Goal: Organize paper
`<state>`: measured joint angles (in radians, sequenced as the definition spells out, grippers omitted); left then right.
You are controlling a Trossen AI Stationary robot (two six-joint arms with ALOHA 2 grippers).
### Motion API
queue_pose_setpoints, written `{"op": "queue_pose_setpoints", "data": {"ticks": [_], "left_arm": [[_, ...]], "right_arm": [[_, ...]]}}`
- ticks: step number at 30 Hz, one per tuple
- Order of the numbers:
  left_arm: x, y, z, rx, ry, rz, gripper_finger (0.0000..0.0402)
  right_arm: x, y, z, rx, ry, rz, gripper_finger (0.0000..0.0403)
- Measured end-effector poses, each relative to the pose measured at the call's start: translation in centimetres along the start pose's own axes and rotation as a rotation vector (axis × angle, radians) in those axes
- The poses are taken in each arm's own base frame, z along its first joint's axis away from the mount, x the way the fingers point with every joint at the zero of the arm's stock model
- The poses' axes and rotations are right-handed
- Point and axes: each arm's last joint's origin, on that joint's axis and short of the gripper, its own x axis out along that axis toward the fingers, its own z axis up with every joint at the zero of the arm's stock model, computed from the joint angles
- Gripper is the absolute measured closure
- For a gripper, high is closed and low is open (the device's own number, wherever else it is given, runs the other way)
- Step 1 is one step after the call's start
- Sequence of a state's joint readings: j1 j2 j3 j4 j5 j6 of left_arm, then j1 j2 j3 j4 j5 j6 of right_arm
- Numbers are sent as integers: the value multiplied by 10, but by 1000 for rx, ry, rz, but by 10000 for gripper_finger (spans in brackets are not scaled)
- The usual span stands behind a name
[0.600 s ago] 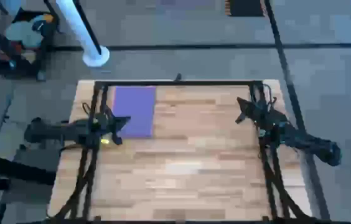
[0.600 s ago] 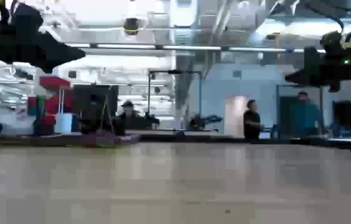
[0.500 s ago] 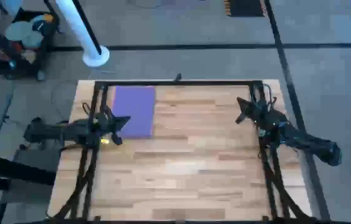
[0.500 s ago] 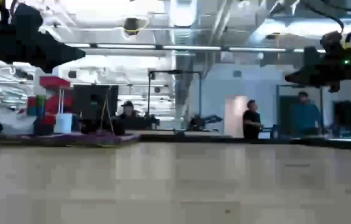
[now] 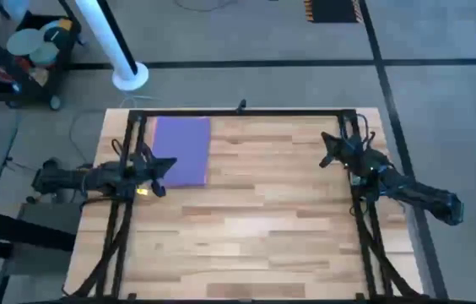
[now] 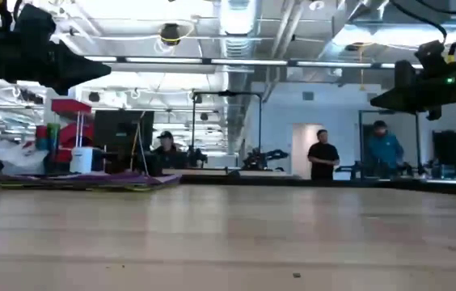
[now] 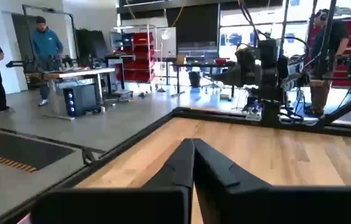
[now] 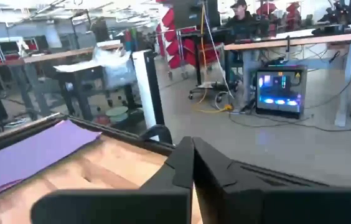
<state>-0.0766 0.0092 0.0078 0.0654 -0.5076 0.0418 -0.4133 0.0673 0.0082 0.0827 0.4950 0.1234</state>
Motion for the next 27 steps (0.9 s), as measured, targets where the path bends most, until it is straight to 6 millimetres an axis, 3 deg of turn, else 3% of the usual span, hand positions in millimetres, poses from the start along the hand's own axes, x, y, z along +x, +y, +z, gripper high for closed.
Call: {"op": "queue_pose_setpoints", "data": {"ticks": [10, 20, 24, 27], "left_arm": [[0, 0, 1, -4, -11, 1, 402], [-1, 1, 9, -117, -56, -5, 402], [-1, 0, 15, 9, -101, -63, 402], [1, -4, 14, 63, -16, -152, 402]], "right_arm": [[0, 0, 0, 0, 0, 0, 403], [0, 0, 0, 0, 0, 0, 403], [0, 0, 0, 0, 0, 0, 403], [0, 0, 0, 0, 0, 0, 403]]}}
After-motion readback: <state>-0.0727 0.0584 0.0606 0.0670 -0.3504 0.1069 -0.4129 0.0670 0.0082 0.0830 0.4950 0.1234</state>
